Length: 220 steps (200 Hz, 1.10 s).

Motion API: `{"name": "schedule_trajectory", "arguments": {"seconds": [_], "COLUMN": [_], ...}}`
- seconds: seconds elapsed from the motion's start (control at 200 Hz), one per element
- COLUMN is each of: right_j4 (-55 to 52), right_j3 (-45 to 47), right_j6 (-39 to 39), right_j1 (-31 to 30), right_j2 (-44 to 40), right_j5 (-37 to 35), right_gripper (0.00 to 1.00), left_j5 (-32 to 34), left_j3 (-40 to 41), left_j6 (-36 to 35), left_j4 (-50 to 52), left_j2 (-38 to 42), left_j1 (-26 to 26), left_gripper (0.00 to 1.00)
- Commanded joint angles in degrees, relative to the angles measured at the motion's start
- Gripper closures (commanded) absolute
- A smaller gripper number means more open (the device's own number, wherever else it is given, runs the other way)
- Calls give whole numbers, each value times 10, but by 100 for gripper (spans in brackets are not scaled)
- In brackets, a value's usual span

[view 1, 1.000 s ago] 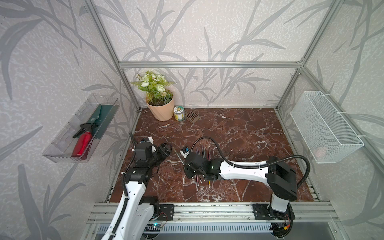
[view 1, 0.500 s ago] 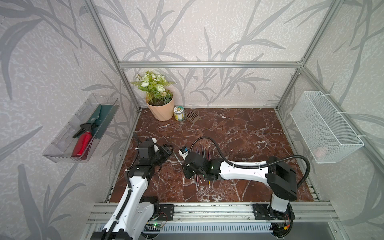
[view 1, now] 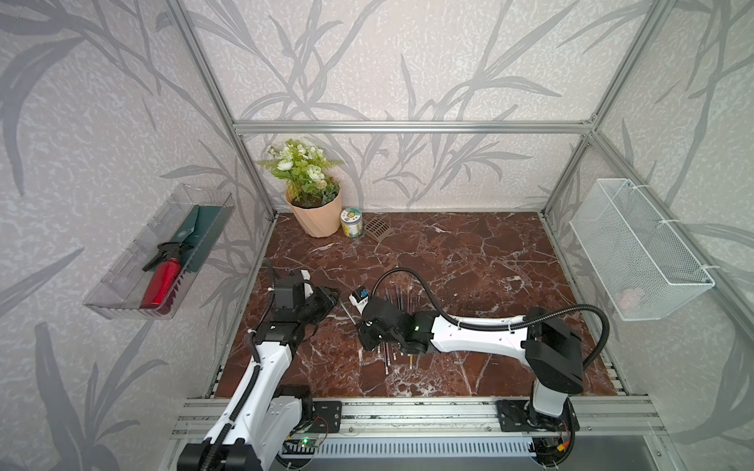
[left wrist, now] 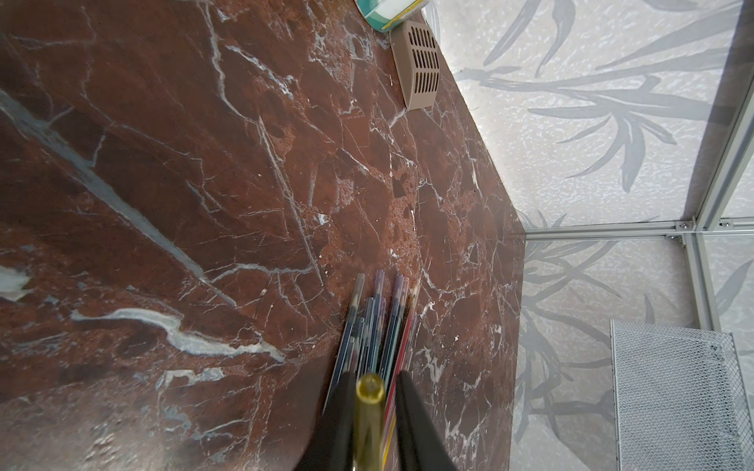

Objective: Remove the protective cover of the pencils
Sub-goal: Pick up the pencil from the center of the board, then remove the protective sleeve from the pencil.

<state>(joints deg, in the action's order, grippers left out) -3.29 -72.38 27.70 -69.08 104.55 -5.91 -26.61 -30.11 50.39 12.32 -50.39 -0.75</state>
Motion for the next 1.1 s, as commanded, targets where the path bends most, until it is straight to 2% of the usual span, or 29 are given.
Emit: {"name": "schedule_trajectory", "arguments": {"seconds": [0.0,0.13,0.305,0.395,0.49,0.575,0.635,0.72,0.825,1.095], "right_j4": [-3,-6,-14,-25,-35,-45,-52,-44,-32,-14], "right_j3": [-16,-21,-31,-43,-56,-69,-73,-64,-50,-1], "right_j6": [-5,-7,-10,-12,-14,-18,-20,-21,-28,-33], "right_j1": [1,1,1,3,5,7,7,8,7,-1], "right_j2": [-2,0,11,23,36,50,54,47,34,-6], "right_j5": [1,3,3,3,3,7,8,6,11,14], "right_gripper": [100,99,71,64,60,61,71,89,100,100], "left_j5": [8,7,2,3,2,0,-2,1,3,21], "left_j3": [-11,-13,-18,-19,-21,-21,-21,-21,-24,-54], "left_j6": [-15,-17,-18,-20,-22,-19,-19,-19,-21,-40], "left_j4": [15,17,18,22,25,25,24,25,27,25], "left_j2": [6,-2,-8,-7,-6,-6,-5,-3,-5,-31], "left_j1": [-3,-3,-3,-3,-3,-4,-4,-4,-4,-4], "left_gripper": [86,90,92,93,93,93,93,93,93,96]}}
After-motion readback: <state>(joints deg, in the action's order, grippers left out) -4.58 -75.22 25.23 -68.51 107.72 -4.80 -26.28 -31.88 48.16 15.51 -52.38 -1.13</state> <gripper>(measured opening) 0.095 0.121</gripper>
